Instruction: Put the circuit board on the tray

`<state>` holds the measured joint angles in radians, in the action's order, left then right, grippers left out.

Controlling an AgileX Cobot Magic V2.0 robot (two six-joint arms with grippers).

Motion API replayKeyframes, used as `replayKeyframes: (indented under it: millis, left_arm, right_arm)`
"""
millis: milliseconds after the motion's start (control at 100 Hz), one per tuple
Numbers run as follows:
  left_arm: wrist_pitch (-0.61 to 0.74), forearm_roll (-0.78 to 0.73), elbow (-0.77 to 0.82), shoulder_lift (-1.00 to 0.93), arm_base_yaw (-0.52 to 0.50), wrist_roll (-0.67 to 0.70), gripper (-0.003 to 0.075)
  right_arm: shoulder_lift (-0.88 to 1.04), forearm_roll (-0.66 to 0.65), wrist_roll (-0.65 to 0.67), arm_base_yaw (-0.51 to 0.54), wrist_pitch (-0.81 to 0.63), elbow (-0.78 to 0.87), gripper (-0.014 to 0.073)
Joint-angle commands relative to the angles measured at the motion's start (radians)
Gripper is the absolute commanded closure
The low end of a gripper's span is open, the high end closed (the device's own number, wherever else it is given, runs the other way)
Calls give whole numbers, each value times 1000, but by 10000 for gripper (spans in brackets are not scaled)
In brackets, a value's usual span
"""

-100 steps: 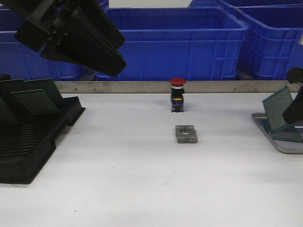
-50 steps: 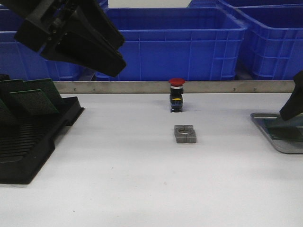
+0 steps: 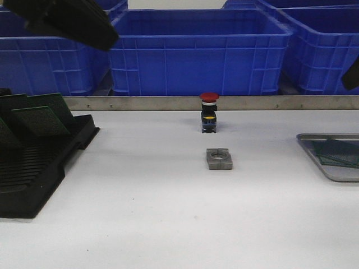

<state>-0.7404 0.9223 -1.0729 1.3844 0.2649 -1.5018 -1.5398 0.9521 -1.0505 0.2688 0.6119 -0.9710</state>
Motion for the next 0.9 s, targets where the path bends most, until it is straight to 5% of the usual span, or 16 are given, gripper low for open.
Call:
replayKeyframes:
  millis: [0,190,500,890]
  left_arm:
    - [38,49,-29,-80,-70,83,369]
    - [28,42,-29,-155,-238,167,738]
    - [92,46,36,-286,-415,256,741]
    - [396,197,272,-527,-415,279,741]
  right_arm:
    - [101,22,-4,4,26,-23,230]
    - [218,21,-7,4,99,-23,725]
    - [389,21,-16,-57,72,-10,706]
    - [649,24,-31,-197,-315,252,706]
